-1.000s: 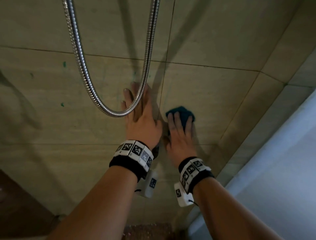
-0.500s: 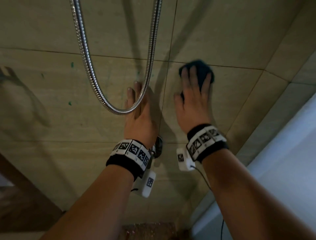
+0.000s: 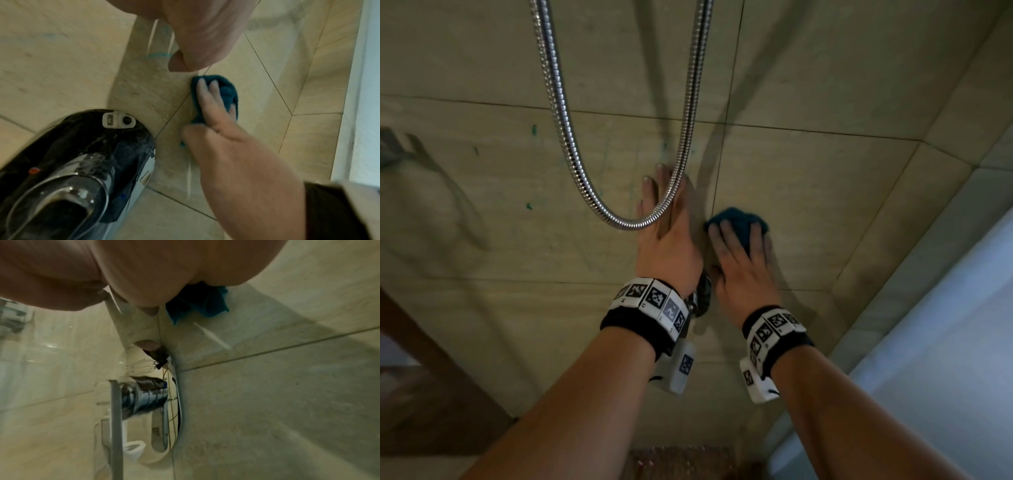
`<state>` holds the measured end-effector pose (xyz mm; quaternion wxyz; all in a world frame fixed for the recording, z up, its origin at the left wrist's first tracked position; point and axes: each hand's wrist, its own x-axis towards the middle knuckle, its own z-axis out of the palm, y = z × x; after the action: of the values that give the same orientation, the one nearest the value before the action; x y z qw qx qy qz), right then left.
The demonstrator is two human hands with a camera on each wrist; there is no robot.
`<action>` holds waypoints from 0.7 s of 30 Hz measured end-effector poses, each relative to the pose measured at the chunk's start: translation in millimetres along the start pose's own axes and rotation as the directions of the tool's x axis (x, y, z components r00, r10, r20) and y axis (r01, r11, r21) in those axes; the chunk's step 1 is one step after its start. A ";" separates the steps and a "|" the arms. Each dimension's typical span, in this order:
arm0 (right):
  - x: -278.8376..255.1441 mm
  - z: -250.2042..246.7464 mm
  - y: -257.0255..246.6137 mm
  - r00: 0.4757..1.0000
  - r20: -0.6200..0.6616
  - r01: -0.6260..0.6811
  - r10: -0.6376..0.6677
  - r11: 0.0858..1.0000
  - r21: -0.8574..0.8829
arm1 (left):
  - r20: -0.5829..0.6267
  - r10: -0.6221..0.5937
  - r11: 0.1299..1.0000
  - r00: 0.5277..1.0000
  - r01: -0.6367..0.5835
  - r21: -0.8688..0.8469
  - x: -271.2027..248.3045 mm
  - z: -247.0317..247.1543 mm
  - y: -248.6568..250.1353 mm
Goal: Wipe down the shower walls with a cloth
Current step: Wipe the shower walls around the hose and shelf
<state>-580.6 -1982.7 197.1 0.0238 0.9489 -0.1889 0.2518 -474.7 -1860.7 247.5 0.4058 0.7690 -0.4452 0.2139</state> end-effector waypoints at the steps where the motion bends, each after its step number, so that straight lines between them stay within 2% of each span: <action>1: -3.3 3.1 2.1 1.000 0.021 -0.002 0.002 1.000 0.004 | -0.003 0.007 1.000 1.000 -0.007 0.002 -0.4 0.1 -1.3; 3: -2.5 -0.9 4.6 1.000 0.019 0.005 -0.006 1.000 0.017 | -0.004 0.016 1.000 1.000 -0.016 0.002 -0.7 -2.0 -0.3; 6: 15.3 -30.8 1.0 0.998 -0.058 0.004 -0.005 1.000 -0.009 | 0.020 -0.001 1.000 1.000 0.001 0.005 -0.1 -3.9 4.8; 10: 64.5 -101.1 -12.5 0.976 -0.209 -0.062 0.065 0.998 0.021 | -0.010 -0.020 1.000 1.000 0.020 0.008 0.2 1.7 2.3; 13: 87.2 -122.0 -15.2 0.948 -0.315 -0.021 0.035 0.999 0.045 | -0.037 -0.025 0.999 0.999 0.026 0.031 0.9 5.9 -0.5; 15: 84.6 -112.2 -13.9 0.935 -0.353 -0.006 0.025 0.999 0.053 | -0.030 -0.024 0.999 0.999 0.025 0.026 0.7 6.0 -0.6; 17: 70.2 -91.3 -10.3 0.943 -0.331 -0.008 0.028 0.998 0.060 | 0.006 -0.026 0.999 1.000 0.026 0.019 0.2 4.1 0.9; 21: 20.4 -29.3 -1.4 0.988 -0.153 -0.010 0.021 0.997 0.073 | 0.035 -0.037 0.999 0.999 0.036 0.030 -0.2 3.5 0.9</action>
<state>-577.4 -1984.3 232.7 0.0024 0.9254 -0.1845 0.3310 -475.7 -1863.7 245.8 0.3904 0.7865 -0.4351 0.1992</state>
